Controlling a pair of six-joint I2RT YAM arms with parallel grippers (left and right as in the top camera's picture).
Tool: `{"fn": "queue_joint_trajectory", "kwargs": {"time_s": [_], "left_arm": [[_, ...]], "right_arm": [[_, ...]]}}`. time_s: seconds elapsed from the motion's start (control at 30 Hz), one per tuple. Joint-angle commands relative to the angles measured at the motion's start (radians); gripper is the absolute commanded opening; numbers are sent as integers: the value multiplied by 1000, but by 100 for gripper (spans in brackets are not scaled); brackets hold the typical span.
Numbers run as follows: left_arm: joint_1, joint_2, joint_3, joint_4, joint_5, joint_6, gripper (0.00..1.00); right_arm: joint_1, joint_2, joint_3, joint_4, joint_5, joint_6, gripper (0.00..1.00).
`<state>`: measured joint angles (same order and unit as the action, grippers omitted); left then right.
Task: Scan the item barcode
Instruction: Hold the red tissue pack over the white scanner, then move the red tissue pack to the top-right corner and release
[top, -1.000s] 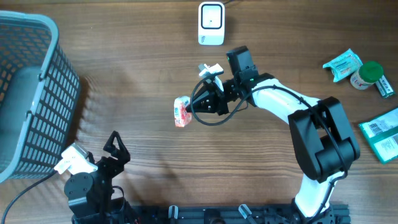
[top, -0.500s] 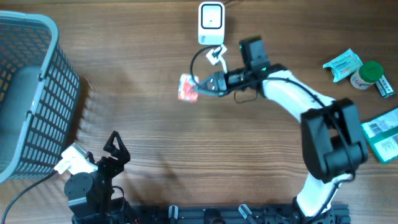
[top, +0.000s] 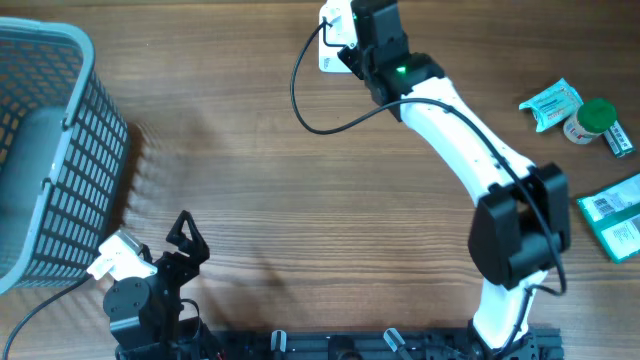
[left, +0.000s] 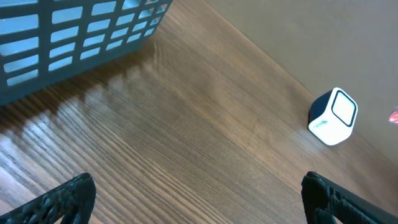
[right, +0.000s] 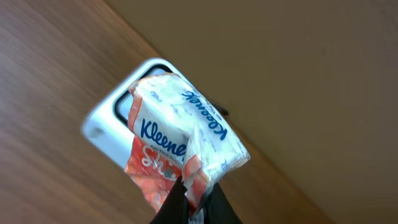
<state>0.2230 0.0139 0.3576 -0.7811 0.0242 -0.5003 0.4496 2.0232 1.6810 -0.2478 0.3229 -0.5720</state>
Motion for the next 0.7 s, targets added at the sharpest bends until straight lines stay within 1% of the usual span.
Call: {"fn": "queue_joint_trajectory", "kwargs": {"time_s": [0.0,0.07,0.1,0.17,0.2,0.23,0.33,0.4,0.5,0.53,0.57,0.6,0.63,0.67], "left_arm": [[2,-6,0,2,-6,-5,100],[2,-5,0,2,-6,-5,100],[2,-5,0,2,-6,-5,100],[2,-5,0,2,-6,-5,100],[2,-6,0,2,-6,-5,100],[2,-5,0,2,-6,-5,100],[2,-5,0,2,-6,-5,100],[2,-5,0,2,-6,-5,100],[2,-5,0,2,-6,-5,100],[2,-6,0,2,-6,-5,100],[2,-6,0,2,-6,-5,100],[2,-5,0,2,-6,-5,100],[2,-5,0,2,-6,-5,100],[2,-6,0,2,-6,-5,100]], "right_arm": [[10,101,8,148,189,-269,4],[15,158,10,268,229,-410,4],[26,191,10,328,255,-509,4],[48,235,10,413,265,-629,4],[62,266,10,484,267,-673,4],[68,279,10,507,264,-690,4],[75,291,10,510,294,-760,4],[75,279,10,536,351,-808,4],[70,227,10,529,474,-753,4],[49,200,10,496,536,-675,4],[33,188,10,461,557,-624,4],[1,172,10,384,574,-537,4],[-68,157,10,235,570,-377,4],[-114,157,10,159,560,-288,4]]}}
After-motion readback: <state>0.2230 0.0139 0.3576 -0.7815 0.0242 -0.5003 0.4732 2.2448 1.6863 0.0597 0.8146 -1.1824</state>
